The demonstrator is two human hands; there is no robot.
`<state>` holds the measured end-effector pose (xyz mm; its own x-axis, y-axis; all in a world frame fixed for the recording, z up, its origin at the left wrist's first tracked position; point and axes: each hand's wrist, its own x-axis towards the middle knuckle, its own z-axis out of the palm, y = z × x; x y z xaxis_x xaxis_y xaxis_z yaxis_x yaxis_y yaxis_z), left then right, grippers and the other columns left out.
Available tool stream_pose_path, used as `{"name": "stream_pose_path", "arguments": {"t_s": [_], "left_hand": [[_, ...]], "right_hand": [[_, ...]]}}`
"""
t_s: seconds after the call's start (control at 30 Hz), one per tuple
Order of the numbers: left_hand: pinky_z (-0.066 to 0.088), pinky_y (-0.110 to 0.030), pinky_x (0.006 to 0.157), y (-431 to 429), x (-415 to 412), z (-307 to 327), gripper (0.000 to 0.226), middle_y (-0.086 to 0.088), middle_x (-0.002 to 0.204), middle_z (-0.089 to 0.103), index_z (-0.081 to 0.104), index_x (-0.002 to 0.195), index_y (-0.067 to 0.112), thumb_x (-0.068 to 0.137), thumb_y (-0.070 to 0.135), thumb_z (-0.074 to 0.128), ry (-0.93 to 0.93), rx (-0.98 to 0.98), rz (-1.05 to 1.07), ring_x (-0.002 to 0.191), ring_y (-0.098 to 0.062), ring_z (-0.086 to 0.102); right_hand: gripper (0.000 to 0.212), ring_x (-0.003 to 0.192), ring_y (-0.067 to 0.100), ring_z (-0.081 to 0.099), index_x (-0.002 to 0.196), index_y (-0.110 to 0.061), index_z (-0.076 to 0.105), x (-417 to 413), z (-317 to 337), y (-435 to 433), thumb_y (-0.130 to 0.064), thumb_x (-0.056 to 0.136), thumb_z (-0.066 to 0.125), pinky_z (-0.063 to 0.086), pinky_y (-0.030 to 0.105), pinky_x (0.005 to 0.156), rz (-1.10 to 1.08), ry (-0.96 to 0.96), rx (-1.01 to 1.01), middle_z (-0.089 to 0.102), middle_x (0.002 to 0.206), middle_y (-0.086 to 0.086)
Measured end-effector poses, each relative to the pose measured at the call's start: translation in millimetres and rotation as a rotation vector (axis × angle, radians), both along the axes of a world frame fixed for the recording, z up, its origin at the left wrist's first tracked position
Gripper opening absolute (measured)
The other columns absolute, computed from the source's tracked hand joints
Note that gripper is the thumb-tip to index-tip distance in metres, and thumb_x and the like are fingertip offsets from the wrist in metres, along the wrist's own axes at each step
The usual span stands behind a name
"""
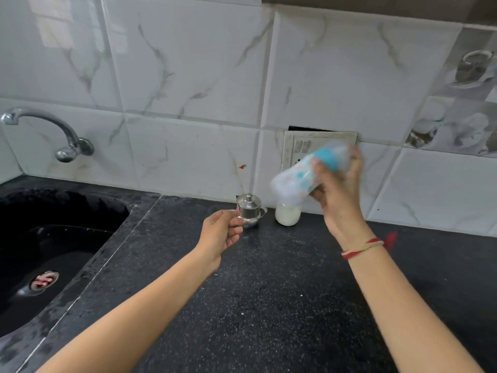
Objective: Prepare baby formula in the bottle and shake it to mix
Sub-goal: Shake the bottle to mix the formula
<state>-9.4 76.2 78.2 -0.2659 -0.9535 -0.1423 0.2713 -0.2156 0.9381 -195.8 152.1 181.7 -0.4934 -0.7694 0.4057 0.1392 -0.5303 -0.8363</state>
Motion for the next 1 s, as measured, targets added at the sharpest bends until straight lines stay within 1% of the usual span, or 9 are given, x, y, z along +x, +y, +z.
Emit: {"name": "stream_pose_path", "arguments": {"t_s": [0.07,0.17,0.2,0.3,0.4,0.57,0.7,0.8,1.0], "left_hand": [[0.05,-0.019,0.057,-0.5,1.0,-1.1,0.013,0.008,0.063,0.065,0.067,0.095,0.016,0.096,0.02,0.055,0.008,0.006,0.001,0.058,-0.006,0.06],[0.05,-0.018,0.055,-2.8,0.9,-1.3,0.014,0.007,0.065,0.064,0.067,0.094,0.016,0.096,0.02,0.054,0.033,0.01,0.019,0.056,-0.006,0.06],[0.05,-0.019,0.055,-2.6,-0.4,-1.8,0.015,0.006,0.066,0.064,0.067,0.094,0.016,0.097,0.022,0.053,0.035,0.011,0.008,0.057,-0.006,0.06],[0.049,-0.022,0.06,-2.2,-5.5,1.9,0.022,0.003,0.074,0.066,0.066,0.093,0.016,0.099,0.03,0.05,0.028,0.001,-0.042,0.062,-0.009,0.061],[0.051,-0.025,0.065,-1.2,-6.2,10.7,0.029,0.002,0.081,0.068,0.067,0.094,0.016,0.099,0.038,0.048,0.059,-0.045,-0.077,0.064,-0.008,0.065],[0.055,-0.034,0.075,8.6,-5.0,20.3,0.046,-0.003,0.112,0.066,0.061,0.115,0.018,0.088,0.054,0.052,0.073,-0.12,-0.248,0.09,-0.015,0.069],[0.058,-0.036,0.078,23.9,-16.0,19.9,0.061,-0.001,0.11,0.068,0.056,0.12,0.018,0.068,0.044,0.075,0.107,-0.183,-0.359,0.095,-0.015,0.069],[0.058,-0.03,0.07,26.9,-21.2,16.9,0.055,-0.006,0.106,0.067,0.058,0.115,0.015,0.067,0.028,0.08,0.17,-0.129,-0.344,0.091,-0.016,0.068],[0.06,-0.03,0.065,26.0,-14.9,3.6,0.054,-0.011,0.101,0.07,0.057,0.12,0.011,0.071,0.024,0.075,0.259,-0.009,-0.419,0.083,-0.024,0.072]], "right_hand": [[0.062,0.098,0.024,0.065,0.122,-0.037,0.042,-1.2,-1.7,-0.1,-0.016,0.075,0.076,0.056,0.036,0.063,0.055,0.13,0.059,0.057,0.115,0.006],[0.06,0.09,0.014,0.067,0.126,-0.034,0.037,-5.1,1.4,0.8,-0.016,0.08,0.071,0.055,0.034,0.064,-0.065,-0.134,-0.114,0.06,0.109,-0.002],[0.062,0.089,0.014,0.067,0.129,-0.032,0.035,-0.9,2.3,1.5,-0.014,0.081,0.07,0.055,0.033,0.063,-0.043,-0.126,-0.095,0.06,0.108,-0.002],[0.064,0.091,0.019,0.066,0.123,-0.035,0.044,15.6,-14.3,-0.3,-0.014,0.072,0.076,0.055,0.034,0.061,0.125,0.117,0.078,0.06,0.11,0.003],[0.054,0.085,0.014,0.069,0.117,-0.038,0.044,13.3,-11.3,-2.4,-0.017,0.077,0.074,0.056,0.033,0.061,0.058,-0.071,0.029,0.063,0.102,-0.001],[0.059,0.106,0.023,0.062,0.114,-0.047,0.041,17.3,-16.8,-4.5,-0.018,0.076,0.076,0.057,0.03,0.063,0.017,0.143,0.172,0.05,0.125,0.008],[0.061,0.109,0.023,0.059,0.117,-0.047,0.039,27.2,-22.2,-5.4,-0.022,0.077,0.077,0.059,0.034,0.068,-0.015,0.17,0.192,0.046,0.129,0.006],[0.067,0.113,0.02,0.057,0.13,-0.043,0.033,30.4,-28.6,-5.3,-0.034,0.077,0.074,0.058,0.04,0.079,0.0,0.309,0.251,0.046,0.131,0.002],[0.07,0.088,0.017,0.071,0.132,-0.043,0.033,19.1,-32.4,1.1,-0.053,0.072,0.067,0.056,0.025,0.063,0.197,0.283,0.344,0.066,0.103,-0.001]]}}
